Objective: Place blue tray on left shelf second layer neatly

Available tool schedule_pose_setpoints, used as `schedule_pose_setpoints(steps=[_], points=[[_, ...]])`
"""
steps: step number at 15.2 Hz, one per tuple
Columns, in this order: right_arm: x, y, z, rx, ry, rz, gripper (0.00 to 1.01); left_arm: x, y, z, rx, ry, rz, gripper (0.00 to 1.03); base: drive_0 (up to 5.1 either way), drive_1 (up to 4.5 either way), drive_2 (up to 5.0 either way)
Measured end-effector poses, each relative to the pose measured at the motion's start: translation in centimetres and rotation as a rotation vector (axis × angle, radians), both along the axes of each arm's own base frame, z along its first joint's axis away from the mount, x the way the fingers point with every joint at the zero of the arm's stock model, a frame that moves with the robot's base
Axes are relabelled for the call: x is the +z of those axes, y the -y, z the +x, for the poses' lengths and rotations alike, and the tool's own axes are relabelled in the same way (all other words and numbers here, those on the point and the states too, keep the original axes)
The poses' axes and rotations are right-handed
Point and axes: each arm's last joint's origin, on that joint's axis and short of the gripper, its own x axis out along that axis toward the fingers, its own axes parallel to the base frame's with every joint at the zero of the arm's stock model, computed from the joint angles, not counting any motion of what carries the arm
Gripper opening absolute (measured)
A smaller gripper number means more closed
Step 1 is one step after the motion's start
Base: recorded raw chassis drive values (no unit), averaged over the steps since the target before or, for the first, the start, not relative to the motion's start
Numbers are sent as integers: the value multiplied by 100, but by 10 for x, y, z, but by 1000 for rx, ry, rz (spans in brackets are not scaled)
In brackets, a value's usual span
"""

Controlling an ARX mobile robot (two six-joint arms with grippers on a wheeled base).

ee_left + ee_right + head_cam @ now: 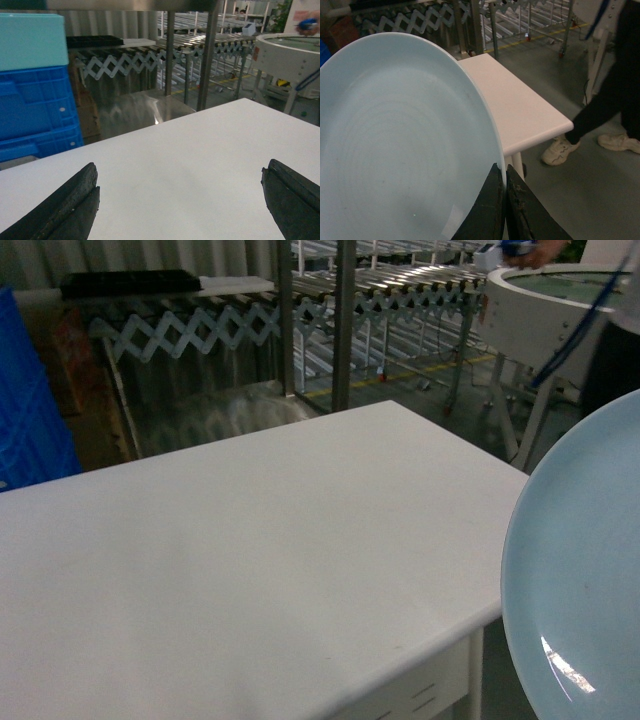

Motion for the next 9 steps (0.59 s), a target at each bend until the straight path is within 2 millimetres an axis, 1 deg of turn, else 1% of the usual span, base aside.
schedule_pose_setpoints(steps=[9], points=[[0,0,0,0,1,0,2,0,0,0,0,-3,0,98,289,-363,-363]])
